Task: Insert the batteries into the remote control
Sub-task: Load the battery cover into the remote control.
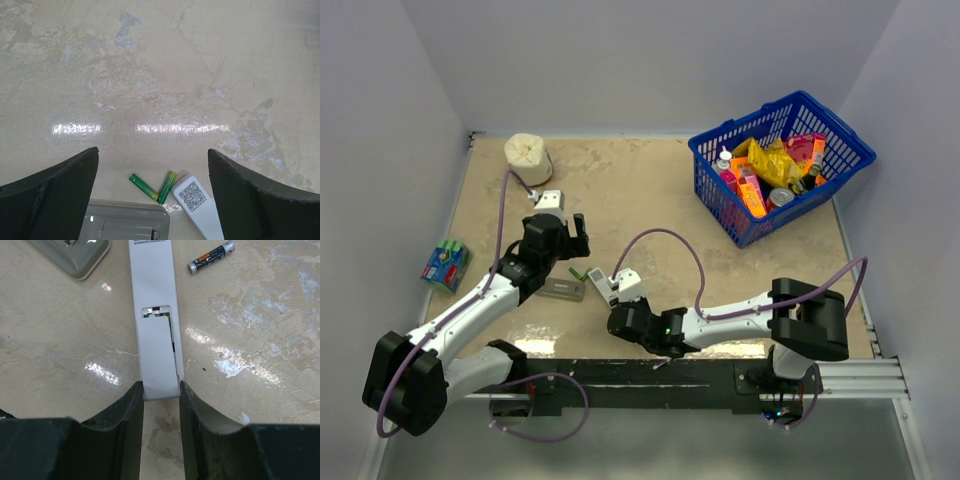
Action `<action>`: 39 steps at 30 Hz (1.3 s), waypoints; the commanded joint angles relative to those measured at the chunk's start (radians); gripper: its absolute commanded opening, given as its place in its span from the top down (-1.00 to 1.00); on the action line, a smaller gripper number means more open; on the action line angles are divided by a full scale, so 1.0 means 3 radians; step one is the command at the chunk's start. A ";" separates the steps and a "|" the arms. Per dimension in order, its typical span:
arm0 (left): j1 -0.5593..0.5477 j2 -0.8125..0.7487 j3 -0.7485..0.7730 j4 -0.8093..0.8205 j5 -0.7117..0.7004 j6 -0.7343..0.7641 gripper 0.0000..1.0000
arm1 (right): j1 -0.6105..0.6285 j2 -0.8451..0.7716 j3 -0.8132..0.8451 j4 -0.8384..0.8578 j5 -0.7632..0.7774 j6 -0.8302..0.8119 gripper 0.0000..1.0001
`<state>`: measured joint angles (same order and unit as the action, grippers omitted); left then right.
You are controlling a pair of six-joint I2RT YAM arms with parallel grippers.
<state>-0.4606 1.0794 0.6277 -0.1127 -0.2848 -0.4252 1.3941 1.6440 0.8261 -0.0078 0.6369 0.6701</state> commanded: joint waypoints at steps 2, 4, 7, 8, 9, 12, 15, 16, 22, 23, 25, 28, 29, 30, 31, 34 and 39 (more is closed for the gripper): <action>-0.0019 -0.0034 -0.0006 0.0146 -0.0063 0.0052 -0.88 | 0.0016 0.0058 0.0161 0.0036 0.0106 0.0011 0.60; -0.0019 -0.0029 -0.0006 0.0151 -0.0068 0.0052 -0.88 | 0.0021 0.0073 0.0171 0.0036 0.0112 0.0026 0.60; -0.0024 -0.0029 -0.0006 0.0146 -0.0068 0.0052 -0.88 | 0.0021 0.0093 0.0202 -0.0076 0.0117 0.0052 0.60; -0.0024 -0.0029 -0.0006 0.0146 -0.0068 0.0052 -0.88 | 0.0021 0.0099 0.0207 -0.0091 0.0122 0.0062 0.60; -0.0024 -0.0034 -0.0006 0.0151 -0.0068 0.0057 -0.88 | 0.0016 0.0109 0.0212 -0.0117 0.0127 0.0078 0.60; -0.0024 -0.0029 -0.0006 0.0151 -0.0068 0.0057 -0.88 | 0.0021 0.0129 0.0238 -0.0199 0.0147 0.0118 0.60; -0.0024 -0.0029 -0.0006 0.0151 -0.0063 0.0057 -0.88 | 0.0016 0.0134 0.0248 -0.0214 0.0153 0.0129 0.56; -0.0029 -0.0034 -0.0006 0.0151 -0.0068 0.0057 -0.87 | 0.0016 0.0134 0.0253 -0.0209 0.0152 0.0119 0.54; -0.0029 -0.0039 -0.0011 0.0151 -0.0063 0.0057 -0.87 | 0.0021 0.0140 0.0258 -0.0214 0.0137 0.0124 0.45; -0.0029 -0.0039 -0.0011 0.0146 -0.0063 0.0057 -0.88 | 0.0021 0.0140 0.0258 -0.0214 0.0137 0.0119 0.44; -0.0029 -0.0034 -0.0011 0.0151 -0.0068 0.0057 -0.88 | 0.0021 0.0134 0.0258 -0.0189 0.0122 0.0088 0.43; -0.0034 -0.0034 -0.0011 0.0146 -0.0063 0.0052 -0.88 | 0.0021 0.0134 0.0258 -0.0179 0.0091 0.0083 0.38; -0.0029 -0.0029 -0.0011 0.0151 -0.0063 0.0052 -0.88 | 0.0016 0.0140 0.0253 -0.0178 0.0086 0.0083 0.36; -0.0034 -0.0034 -0.0011 0.0151 -0.0063 0.0052 -0.88 | 0.0021 0.0140 0.0253 -0.0184 0.0086 0.0083 0.35; -0.0034 -0.0034 -0.0011 0.0151 -0.0063 0.0052 -0.88 | 0.0016 0.0140 0.0253 -0.0179 0.0081 0.0083 0.35; -0.0034 -0.0034 -0.0011 0.0151 -0.0063 0.0052 -0.88 | 0.0016 0.0140 0.0253 -0.0168 0.0071 0.0073 0.31; -0.0034 -0.0034 -0.0011 0.0151 -0.0063 0.0047 -0.88 | 0.0016 0.0150 0.0263 -0.0163 0.0055 0.0072 0.28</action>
<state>-0.4671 1.0794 0.6258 -0.1127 -0.2852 -0.4252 1.3941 1.6833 0.8658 -0.0639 0.6361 0.6796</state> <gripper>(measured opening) 0.938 0.363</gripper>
